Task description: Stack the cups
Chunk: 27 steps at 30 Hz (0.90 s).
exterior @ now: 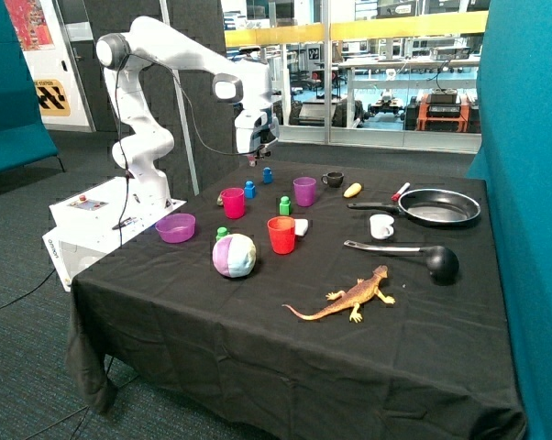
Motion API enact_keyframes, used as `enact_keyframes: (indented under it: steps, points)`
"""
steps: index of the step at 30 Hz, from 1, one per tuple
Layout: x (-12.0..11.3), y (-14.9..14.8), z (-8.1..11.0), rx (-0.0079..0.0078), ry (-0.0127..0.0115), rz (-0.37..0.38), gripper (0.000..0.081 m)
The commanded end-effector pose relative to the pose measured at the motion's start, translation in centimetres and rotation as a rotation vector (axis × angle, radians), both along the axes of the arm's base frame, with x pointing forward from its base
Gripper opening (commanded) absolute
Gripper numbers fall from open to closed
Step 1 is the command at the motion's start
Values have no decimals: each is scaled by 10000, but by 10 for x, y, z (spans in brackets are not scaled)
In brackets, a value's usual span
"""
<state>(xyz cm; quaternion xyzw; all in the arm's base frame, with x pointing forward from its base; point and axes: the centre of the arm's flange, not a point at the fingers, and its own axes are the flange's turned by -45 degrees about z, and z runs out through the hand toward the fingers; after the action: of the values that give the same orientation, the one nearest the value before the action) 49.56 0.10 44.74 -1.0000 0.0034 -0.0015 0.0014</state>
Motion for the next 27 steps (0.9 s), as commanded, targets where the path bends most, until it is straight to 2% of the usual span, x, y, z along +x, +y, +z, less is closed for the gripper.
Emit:
enact_keyframes:
  steps: [1,3,4,5,6,7,10,16,27]
  points:
    - [4,-1,3,-32,27,2946,808]
    - [5,0,1,-32,27,2918,808]
    - [5,0,0,-32,27,2907,494]
    - [5,1,0,-32,27,2940,276]
    - [5,1,-1,-32,27,2920,166]
    - [5,1,-1,-32,27,2982,113]
    - [6,3,-2,-32,27,2983,70]
    - [9,2,-1,-32,27,2971,72]
    - [34,-18,-12,-31,28,1990,107]
